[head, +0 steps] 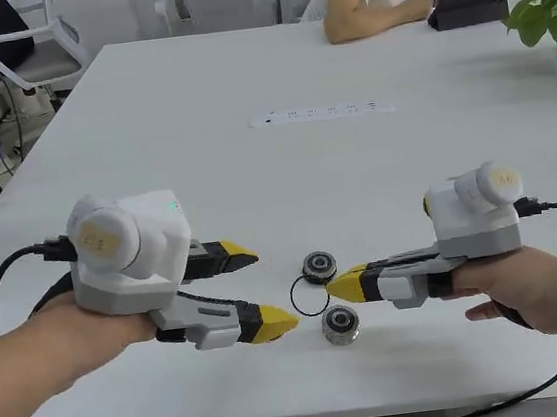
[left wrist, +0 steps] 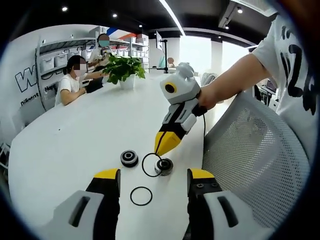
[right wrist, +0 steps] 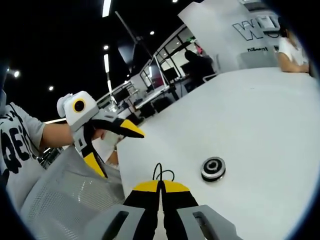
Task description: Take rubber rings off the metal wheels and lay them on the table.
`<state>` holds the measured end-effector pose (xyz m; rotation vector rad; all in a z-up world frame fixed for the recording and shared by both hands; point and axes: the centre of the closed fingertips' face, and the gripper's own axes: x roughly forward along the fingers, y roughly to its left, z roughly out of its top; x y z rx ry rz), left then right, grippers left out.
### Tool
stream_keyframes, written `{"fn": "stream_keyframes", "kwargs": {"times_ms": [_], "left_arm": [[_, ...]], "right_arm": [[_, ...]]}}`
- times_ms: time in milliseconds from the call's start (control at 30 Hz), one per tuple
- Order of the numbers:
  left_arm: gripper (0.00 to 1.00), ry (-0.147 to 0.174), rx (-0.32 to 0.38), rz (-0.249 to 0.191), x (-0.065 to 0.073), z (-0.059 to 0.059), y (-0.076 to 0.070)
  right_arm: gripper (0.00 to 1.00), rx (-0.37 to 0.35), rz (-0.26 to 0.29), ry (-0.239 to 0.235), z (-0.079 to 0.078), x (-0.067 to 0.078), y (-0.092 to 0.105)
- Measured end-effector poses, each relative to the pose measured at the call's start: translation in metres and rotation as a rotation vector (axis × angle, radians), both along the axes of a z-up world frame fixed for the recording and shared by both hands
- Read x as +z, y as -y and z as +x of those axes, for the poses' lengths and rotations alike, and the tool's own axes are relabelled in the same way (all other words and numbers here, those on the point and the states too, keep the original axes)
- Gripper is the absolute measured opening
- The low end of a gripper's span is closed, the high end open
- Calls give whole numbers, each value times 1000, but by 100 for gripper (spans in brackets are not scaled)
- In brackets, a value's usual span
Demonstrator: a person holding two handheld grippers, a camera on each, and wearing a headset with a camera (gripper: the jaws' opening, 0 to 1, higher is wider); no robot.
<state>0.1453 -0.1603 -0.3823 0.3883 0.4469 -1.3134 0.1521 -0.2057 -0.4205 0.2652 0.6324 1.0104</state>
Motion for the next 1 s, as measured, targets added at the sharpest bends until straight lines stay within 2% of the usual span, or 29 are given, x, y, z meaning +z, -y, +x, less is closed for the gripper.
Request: {"fn": "stream_keyframes", "kwargs": {"times_ms": [333, 533, 833, 1000], "left_arm": [[65, 3, 48, -2, 1, -3, -27], [67, 5, 84, -5, 3, -1, -41], [67, -1, 122, -5, 1, 3, -54], [67, -5, 130, 2, -1, 2, -58]], "right_arm": [[0, 50, -13, -6, 5, -3, -28], [0, 74, -40, -19, 4, -12, -44], [0, 85, -90, -48, 9, -30, -51], [0, 64, -129, -53, 14, -39, -48]]}}
